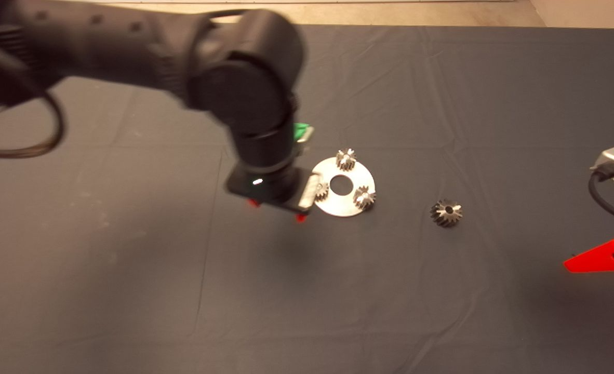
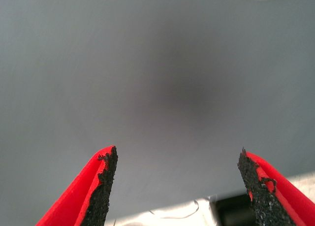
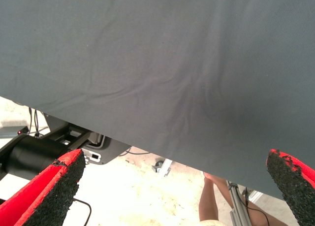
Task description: Remove an incorrectly installed larger gear and replace it with the correct smaller gear
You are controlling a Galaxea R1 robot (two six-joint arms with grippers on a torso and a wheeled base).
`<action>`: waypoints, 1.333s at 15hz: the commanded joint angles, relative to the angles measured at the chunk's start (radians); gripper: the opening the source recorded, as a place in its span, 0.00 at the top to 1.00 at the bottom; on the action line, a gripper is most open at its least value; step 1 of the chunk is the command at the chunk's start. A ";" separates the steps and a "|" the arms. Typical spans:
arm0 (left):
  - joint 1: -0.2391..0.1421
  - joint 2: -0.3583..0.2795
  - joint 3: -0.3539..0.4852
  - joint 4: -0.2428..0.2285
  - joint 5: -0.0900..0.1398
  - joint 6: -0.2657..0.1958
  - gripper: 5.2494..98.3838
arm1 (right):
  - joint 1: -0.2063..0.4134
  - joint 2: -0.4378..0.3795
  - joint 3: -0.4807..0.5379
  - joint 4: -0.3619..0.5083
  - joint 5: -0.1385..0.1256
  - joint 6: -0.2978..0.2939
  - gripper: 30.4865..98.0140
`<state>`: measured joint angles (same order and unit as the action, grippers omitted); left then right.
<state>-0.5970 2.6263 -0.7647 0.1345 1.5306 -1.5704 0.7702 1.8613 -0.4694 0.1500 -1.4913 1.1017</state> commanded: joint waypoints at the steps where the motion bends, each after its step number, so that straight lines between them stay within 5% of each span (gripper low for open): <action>1: -0.040 -0.346 0.360 -0.016 0.065 -0.177 0.37 | 0.012 0.008 0.008 0.034 0.006 0.041 0.00; 3: -0.078 -0.415 0.388 -0.016 0.056 -0.180 0.32 | -0.005 0.015 0.019 0.036 0.027 0.049 0.00; 6: -0.084 -0.407 0.386 -0.016 0.054 -0.180 0.28 | -0.006 0.039 0.020 0.036 0.037 0.059 0.00; 13: -0.084 -0.410 0.391 -0.016 0.051 -0.171 0.17 | -0.012 0.046 0.046 0.042 0.112 0.121 0.00; 20: -0.084 -0.418 0.392 -0.016 0.031 -0.171 0.06 | -0.014 0.042 0.047 0.043 0.118 0.121 0.00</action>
<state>-0.6607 2.2149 -0.3900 0.1270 1.5255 -1.7391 0.7451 1.9013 -0.4262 0.1568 -1.3791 1.2143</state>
